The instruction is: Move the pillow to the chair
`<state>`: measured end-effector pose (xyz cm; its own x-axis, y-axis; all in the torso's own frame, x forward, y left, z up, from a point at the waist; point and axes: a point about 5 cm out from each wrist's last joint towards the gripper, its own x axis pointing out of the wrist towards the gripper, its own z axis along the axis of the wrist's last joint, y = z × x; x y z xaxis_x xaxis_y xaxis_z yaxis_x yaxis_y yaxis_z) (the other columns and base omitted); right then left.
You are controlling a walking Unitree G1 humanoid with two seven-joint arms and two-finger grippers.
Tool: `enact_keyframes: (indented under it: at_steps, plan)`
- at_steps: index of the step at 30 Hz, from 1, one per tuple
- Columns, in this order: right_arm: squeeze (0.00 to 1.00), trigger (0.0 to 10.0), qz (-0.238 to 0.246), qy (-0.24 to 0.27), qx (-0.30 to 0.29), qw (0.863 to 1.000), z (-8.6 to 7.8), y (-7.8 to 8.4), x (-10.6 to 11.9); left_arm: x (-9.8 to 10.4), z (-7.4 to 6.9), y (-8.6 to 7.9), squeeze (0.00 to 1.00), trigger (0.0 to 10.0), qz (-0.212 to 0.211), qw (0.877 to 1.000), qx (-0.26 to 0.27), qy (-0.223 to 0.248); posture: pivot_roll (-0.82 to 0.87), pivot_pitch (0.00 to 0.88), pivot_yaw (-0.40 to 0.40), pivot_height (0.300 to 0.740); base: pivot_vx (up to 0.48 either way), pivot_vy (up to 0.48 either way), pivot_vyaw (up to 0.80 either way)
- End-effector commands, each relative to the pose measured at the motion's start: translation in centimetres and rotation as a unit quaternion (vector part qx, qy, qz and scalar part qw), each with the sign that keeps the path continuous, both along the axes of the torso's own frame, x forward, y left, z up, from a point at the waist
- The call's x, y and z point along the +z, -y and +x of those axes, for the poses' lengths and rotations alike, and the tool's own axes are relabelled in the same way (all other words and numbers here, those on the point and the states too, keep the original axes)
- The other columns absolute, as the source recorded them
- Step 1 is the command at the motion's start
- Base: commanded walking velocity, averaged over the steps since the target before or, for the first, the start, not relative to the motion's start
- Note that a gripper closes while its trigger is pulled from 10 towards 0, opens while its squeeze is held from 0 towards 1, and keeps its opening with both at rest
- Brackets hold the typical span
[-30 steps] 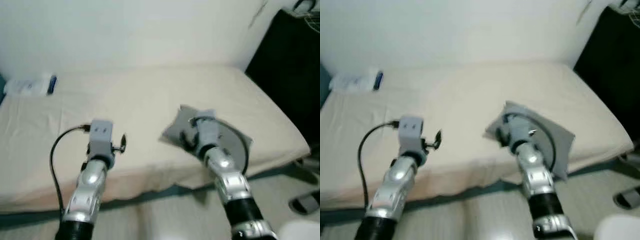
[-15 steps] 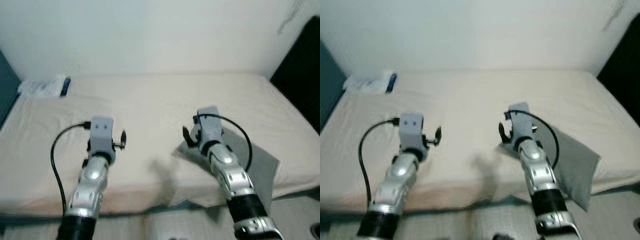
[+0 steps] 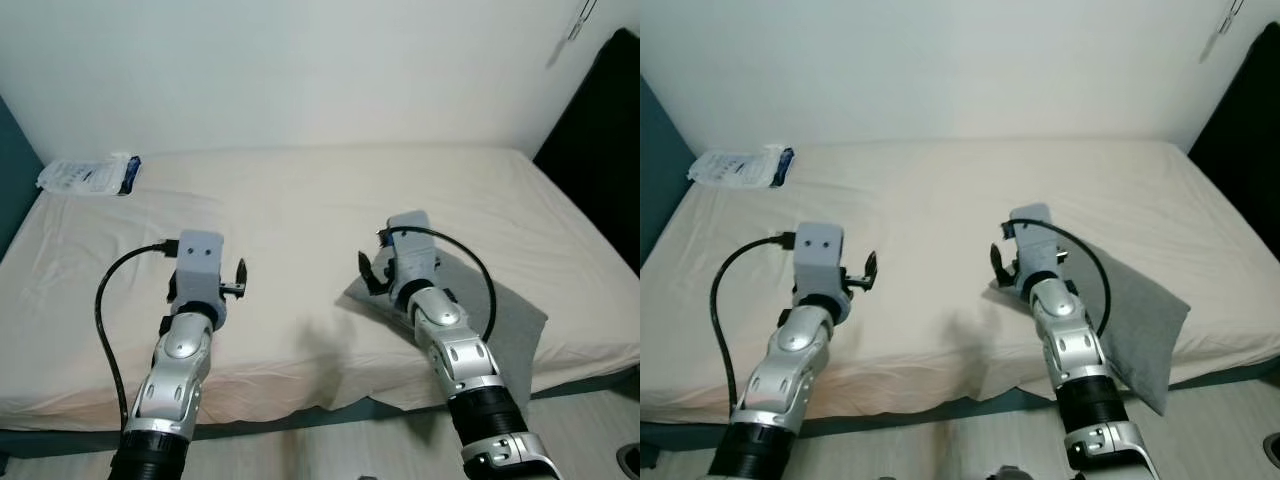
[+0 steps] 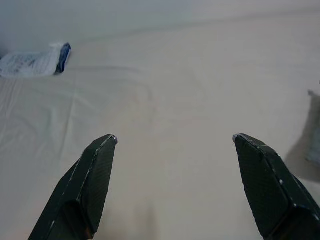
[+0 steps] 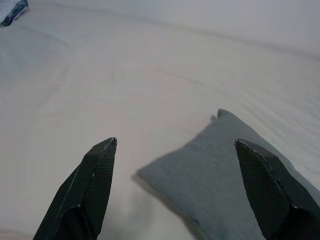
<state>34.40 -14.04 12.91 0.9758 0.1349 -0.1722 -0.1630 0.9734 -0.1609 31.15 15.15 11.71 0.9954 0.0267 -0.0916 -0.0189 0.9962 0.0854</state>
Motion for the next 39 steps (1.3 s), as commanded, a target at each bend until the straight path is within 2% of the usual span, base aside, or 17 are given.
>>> enact_keyframes:
  at_steps: [1,18,22,28,36,39]
  plan:
    - [0.0,10.0,0.002,-0.008,-0.011,1.0,-0.2,0.6,-0.5,-1.0,-0.2,0.2,0.0,10.0,0.0,1.0,-0.003,-0.026,-0.02,0.115,0.003,0.74,0.0,0.0,0.0]
    - [0.0,10.0,-0.002,-0.006,-0.012,1.0,-0.1,0.7,-0.5,-0.5,0.3,0.9,0.0,10.0,0.0,1.0,-0.015,-0.011,-0.03,0.11,0.033,0.74,0.0,0.0,0.0]
    - [0.0,10.0,-0.014,0.0,-0.011,1.0,0.3,1.3,-0.3,-0.4,0.8,1.1,0.0,10.0,0.005,1.0,-0.014,-0.01,-0.04,0.097,0.035,0.74,0.0,0.0,0.0]
    - [0.0,10.0,-0.025,-0.001,-0.003,1.0,0.6,1.2,-0.3,-0.6,0.8,1.0,0.0,10.0,0.01,1.0,-0.008,-0.017,-0.03,0.102,0.025,0.74,0.0,0.0,0.0]
    - [0.0,10.0,-0.05,0.013,0.072,0.996,0.9,-0.2,0.2,-1.2,0.0,0.3,0.0,10.0,0.01,0.999,-0.001,-0.031,-0.02,0.133,0.004,0.74,0.0,0.0,0.0]
    - [0.0,10.0,-0.088,0.012,0.118,0.989,0.7,-1.0,-0.2,-2.1,-0.8,-0.3,0.0,10.0,0.011,0.999,0.013,-0.046,-0.03,0.149,0.001,0.74,0.0,0.0,0.0]
